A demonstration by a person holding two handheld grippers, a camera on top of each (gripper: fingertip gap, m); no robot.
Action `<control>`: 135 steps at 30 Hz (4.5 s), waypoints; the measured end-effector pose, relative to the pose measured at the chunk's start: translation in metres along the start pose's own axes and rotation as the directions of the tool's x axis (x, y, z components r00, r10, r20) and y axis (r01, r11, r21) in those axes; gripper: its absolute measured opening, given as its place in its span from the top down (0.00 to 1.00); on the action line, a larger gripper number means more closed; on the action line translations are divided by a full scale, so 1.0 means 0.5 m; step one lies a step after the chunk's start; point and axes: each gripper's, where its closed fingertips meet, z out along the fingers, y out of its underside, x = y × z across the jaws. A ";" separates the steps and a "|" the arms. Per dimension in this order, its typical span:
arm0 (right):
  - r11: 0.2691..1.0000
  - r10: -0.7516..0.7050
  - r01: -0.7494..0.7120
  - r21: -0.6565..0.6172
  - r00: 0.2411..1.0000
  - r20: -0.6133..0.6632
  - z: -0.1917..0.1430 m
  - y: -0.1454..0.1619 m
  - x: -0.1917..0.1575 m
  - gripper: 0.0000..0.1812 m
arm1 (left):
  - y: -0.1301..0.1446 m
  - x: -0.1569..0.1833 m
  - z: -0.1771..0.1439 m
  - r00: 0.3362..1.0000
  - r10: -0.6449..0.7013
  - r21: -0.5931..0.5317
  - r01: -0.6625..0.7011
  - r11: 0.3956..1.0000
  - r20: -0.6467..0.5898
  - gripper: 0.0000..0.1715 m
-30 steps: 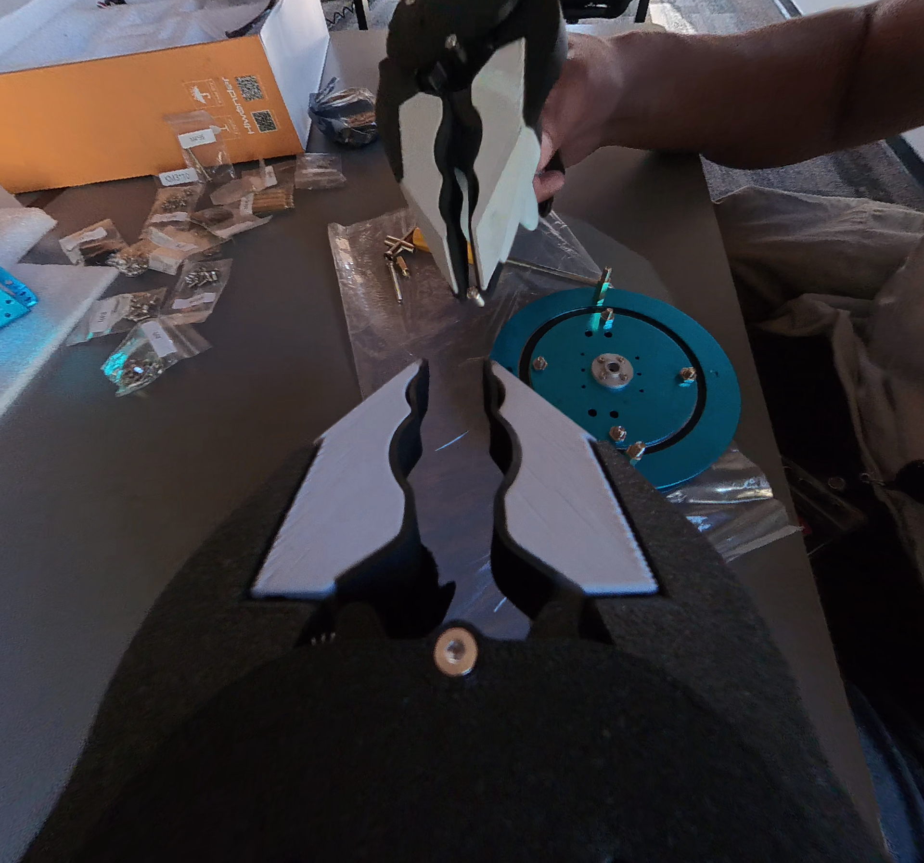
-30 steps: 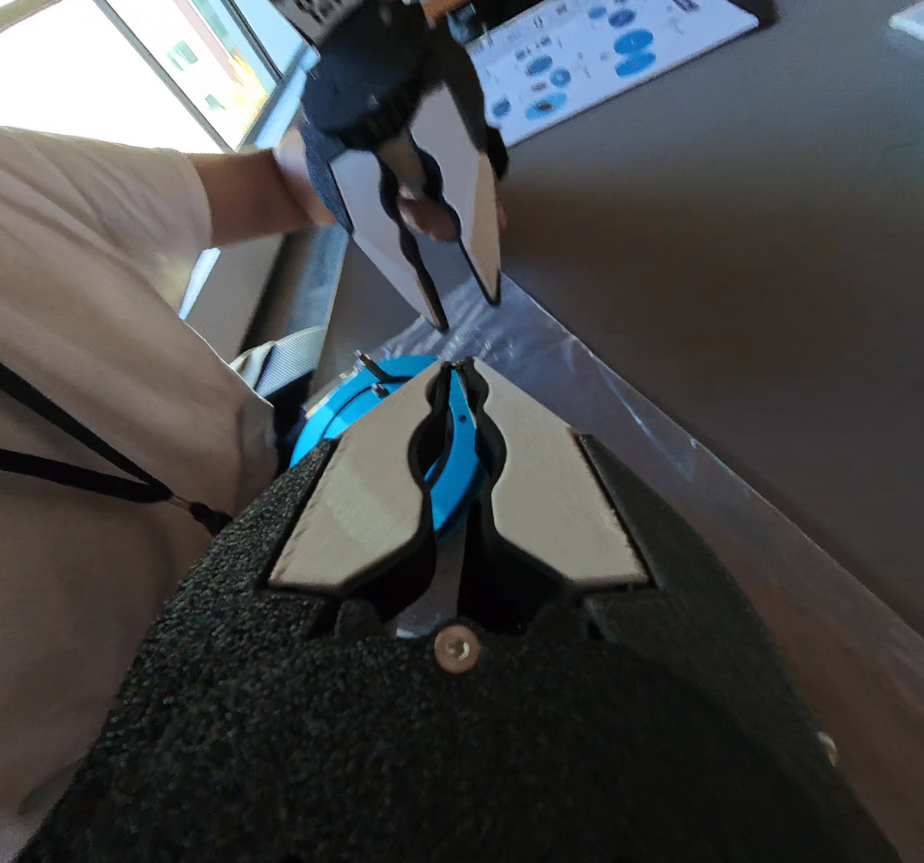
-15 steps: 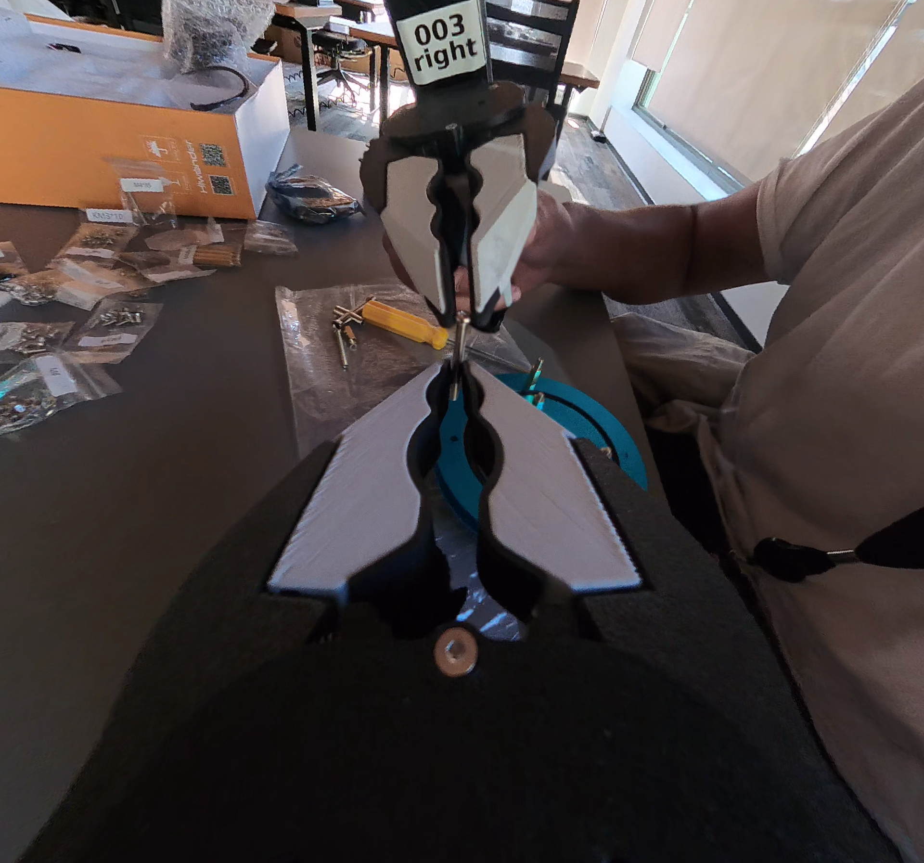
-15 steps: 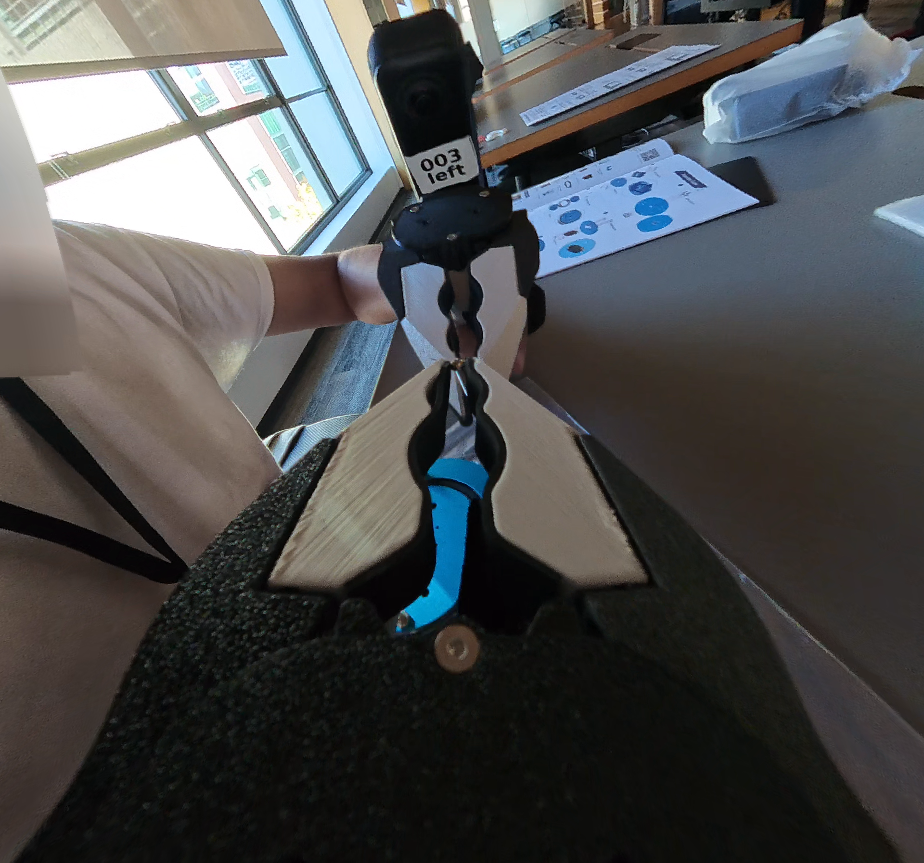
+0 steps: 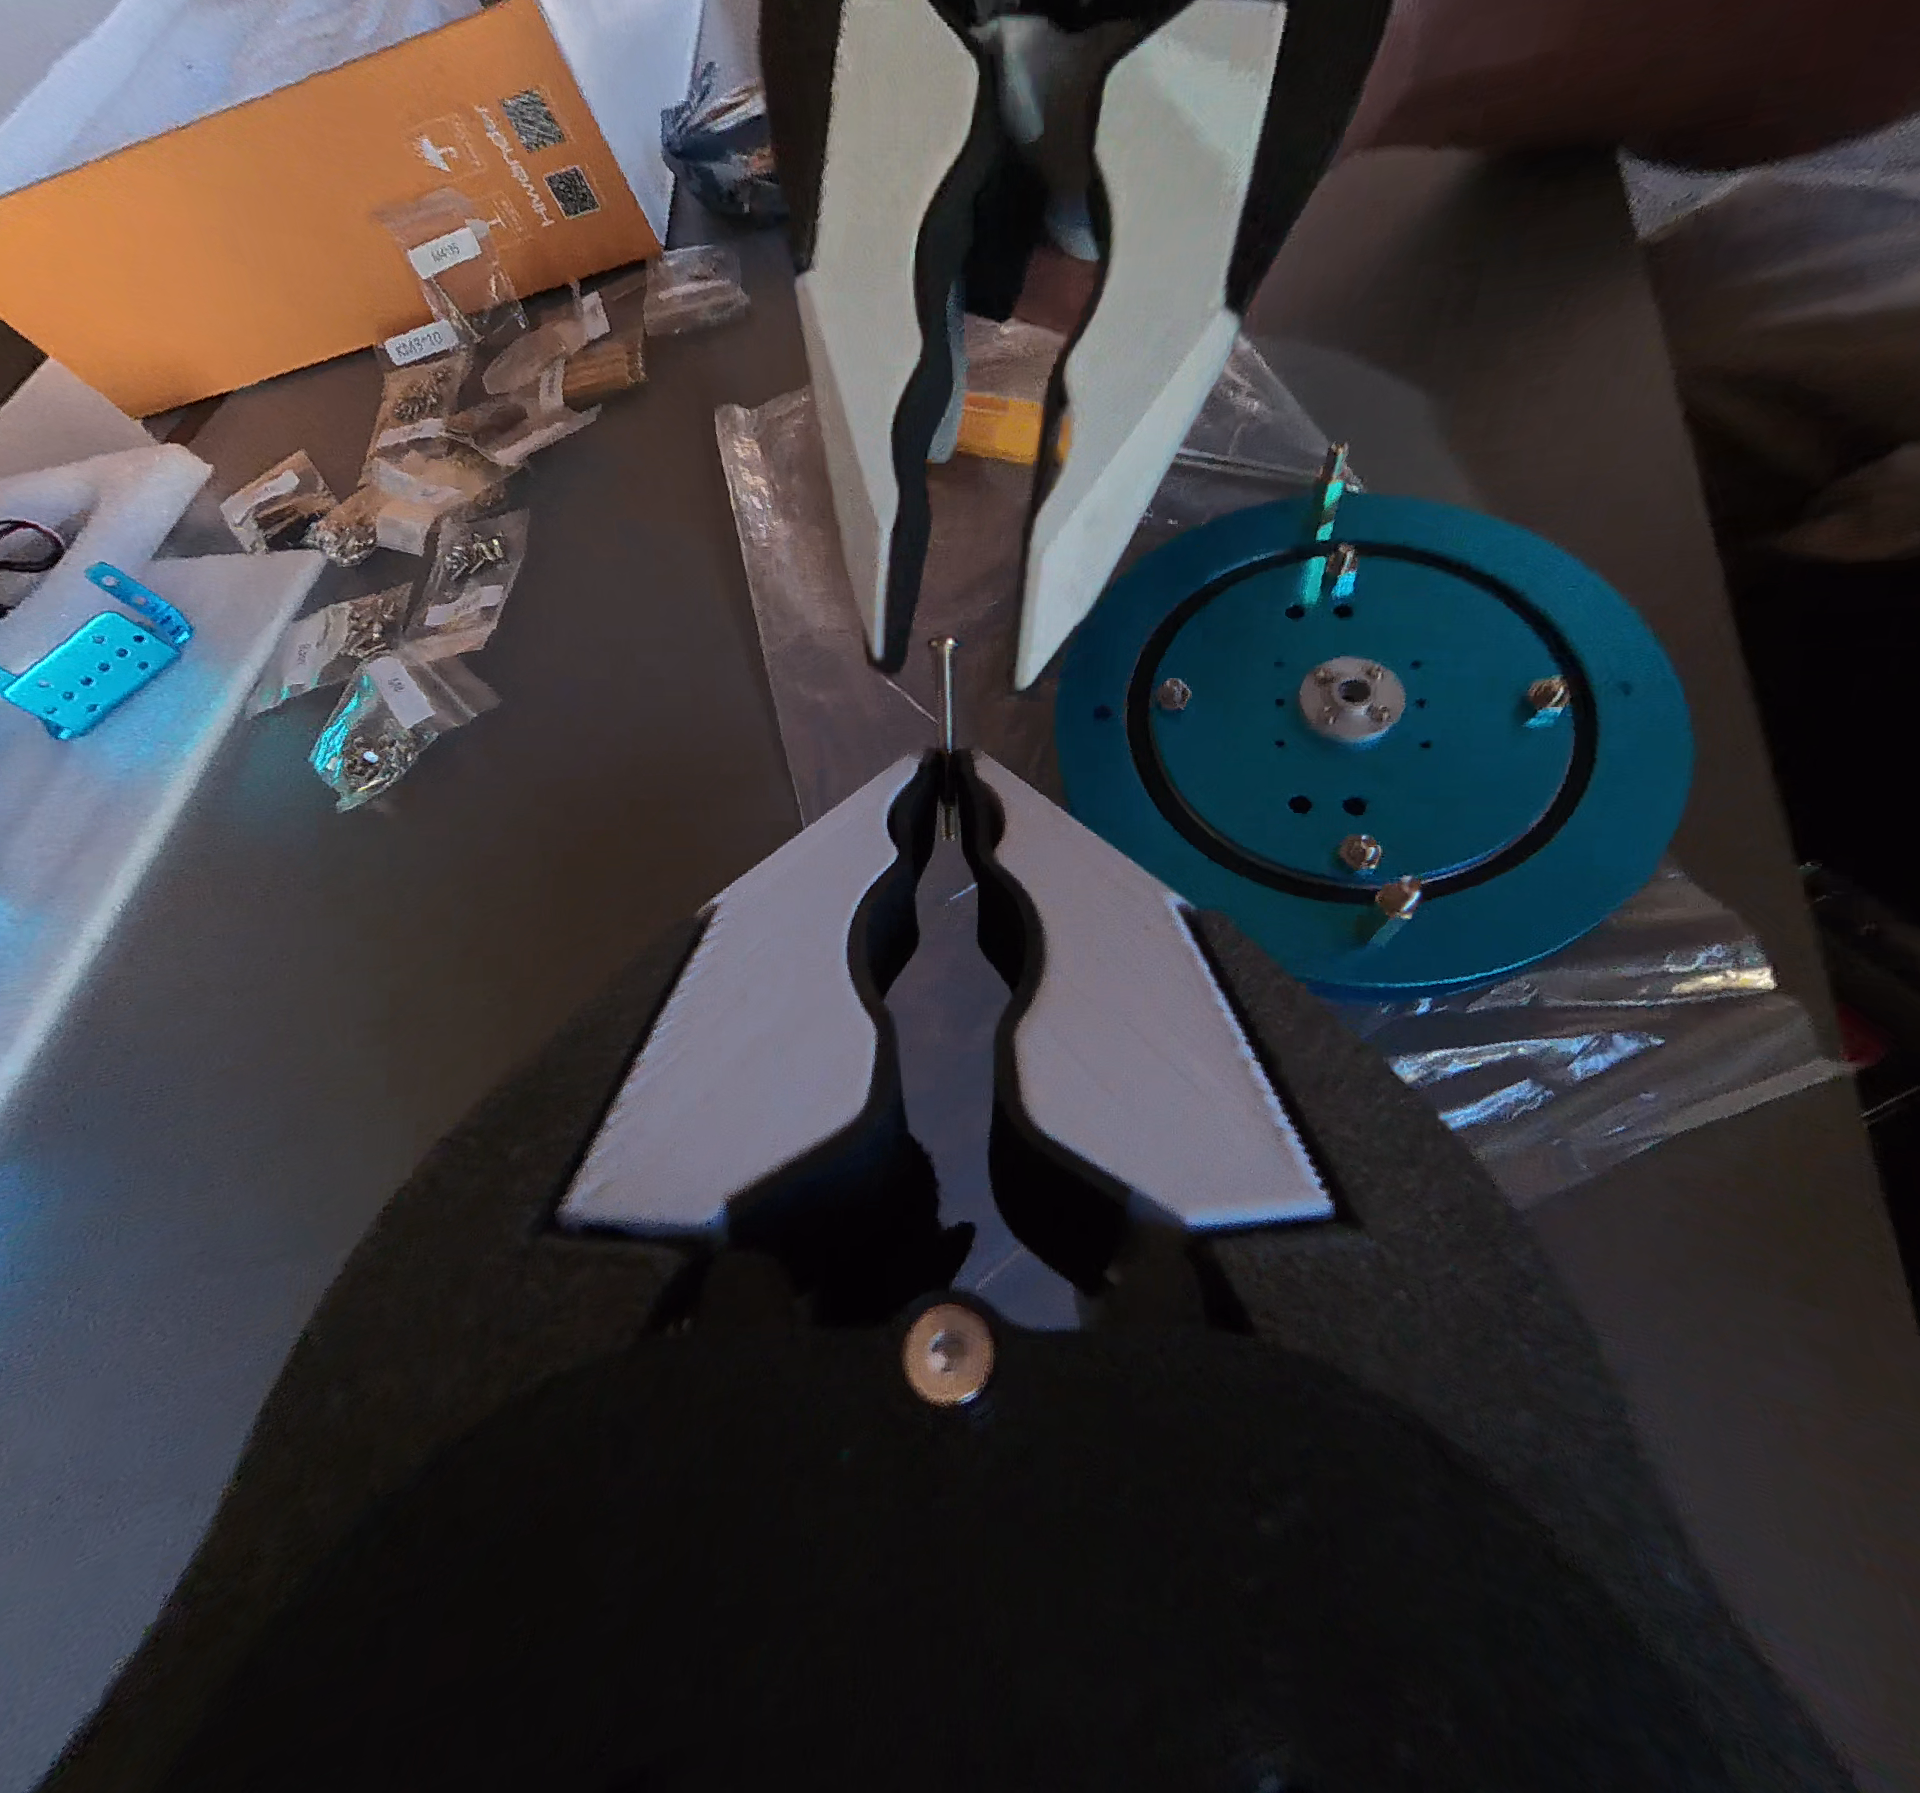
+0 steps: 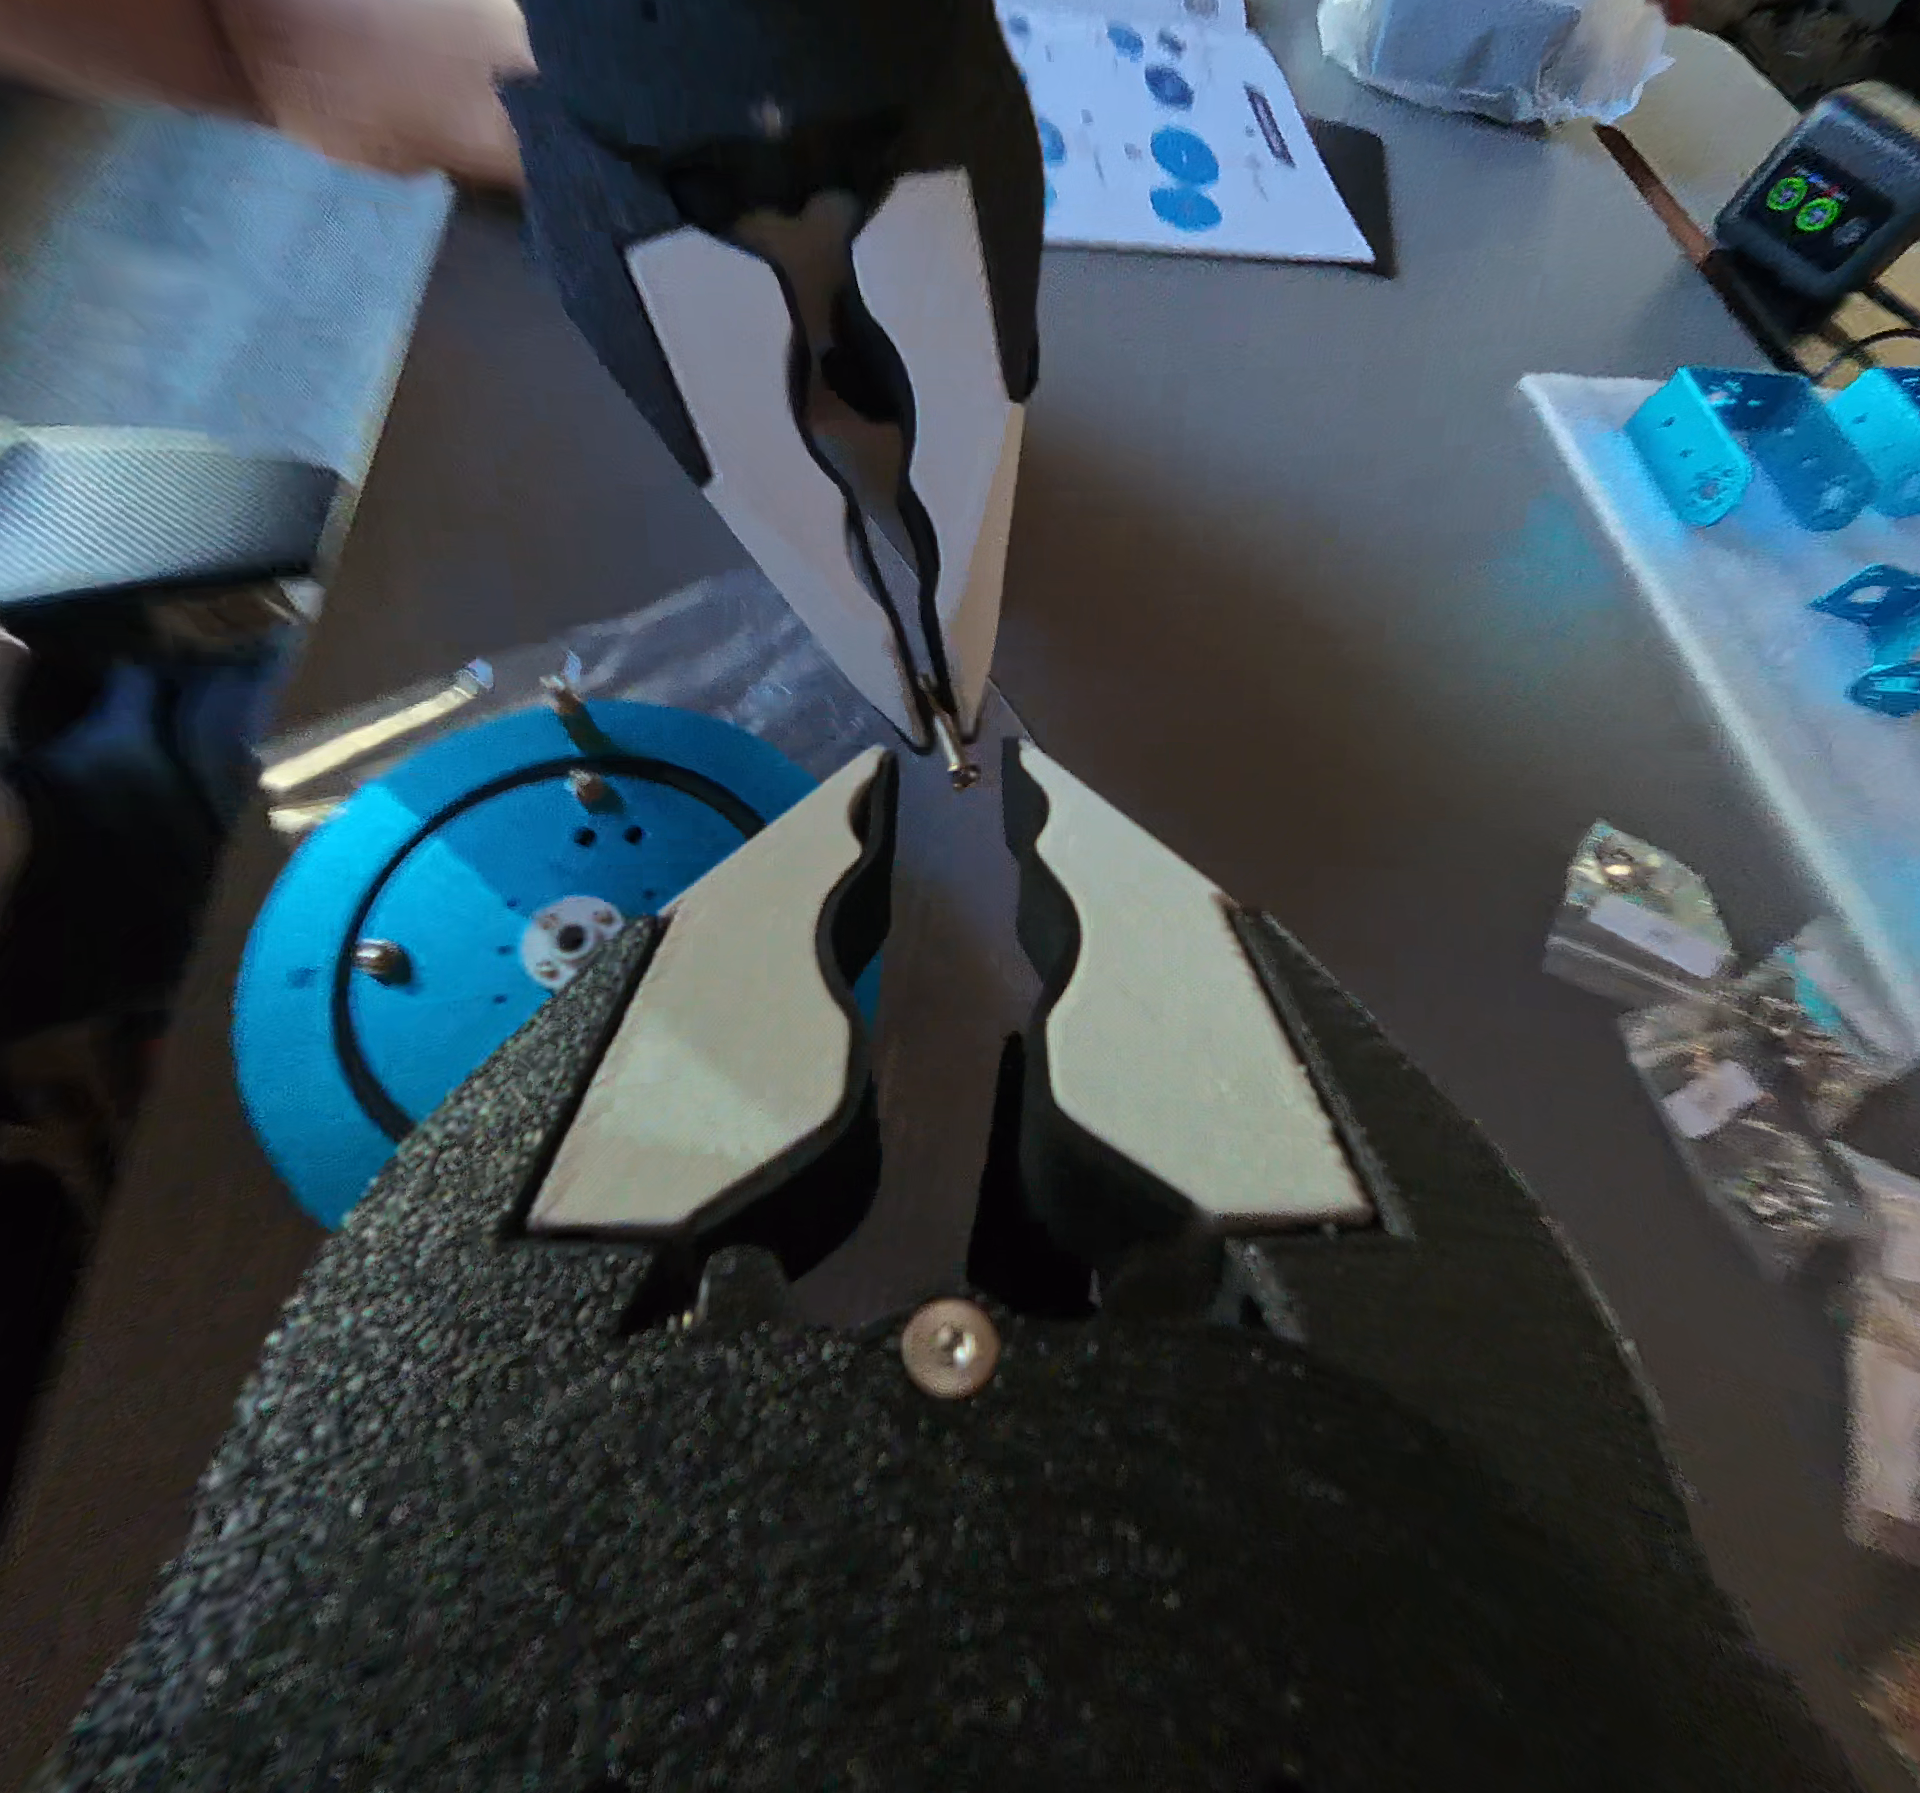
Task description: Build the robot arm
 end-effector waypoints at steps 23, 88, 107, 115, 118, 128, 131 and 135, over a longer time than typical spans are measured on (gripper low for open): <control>0.972 -0.058 0.058 -0.226 0.998 0.010 0.035 0.060 -0.010 0.98 | 0.014 0.013 0.018 0.999 0.032 -0.054 -0.033 0.998 -0.010 0.99; 0.931 0.365 -0.360 -0.067 0.896 0.254 -0.046 0.052 0.022 0.93 | 0.046 -0.021 -0.004 0.923 -0.384 -0.333 0.350 0.876 -0.038 0.95; 0.945 -0.045 0.135 -0.299 0.956 0.290 0.071 0.103 0.013 0.80 | 0.089 -0.028 0.015 0.857 -0.514 -0.254 0.503 0.826 0.024 0.90; 0.940 -0.040 0.135 -0.314 0.956 0.292 0.057 0.111 0.028 0.85 | 0.054 0.016 0.002 0.846 -0.519 -0.221 0.486 0.845 -0.123 0.90; 0.939 0.017 0.079 -0.334 0.962 0.274 0.036 0.114 0.035 0.87 | 0.034 0.038 -0.010 0.711 -0.664 -0.233 0.622 0.748 -0.233 0.90; 0.856 0.487 -0.272 -0.439 0.707 0.513 -0.039 0.113 -0.047 0.91 | 0.028 0.067 0.014 0.614 -0.723 -0.348 0.635 0.690 -0.315 0.90; 0.848 0.512 -0.291 -0.443 0.667 0.542 -0.041 0.106 -0.055 0.96 | 0.029 0.069 0.019 0.638 -0.707 -0.356 0.612 0.706 -0.305 0.93; 0.809 0.581 -0.345 -0.476 0.589 0.561 -0.048 0.103 -0.061 0.98 | 0.024 0.076 0.016 0.638 -0.697 -0.359 0.599 0.716 -0.327 0.94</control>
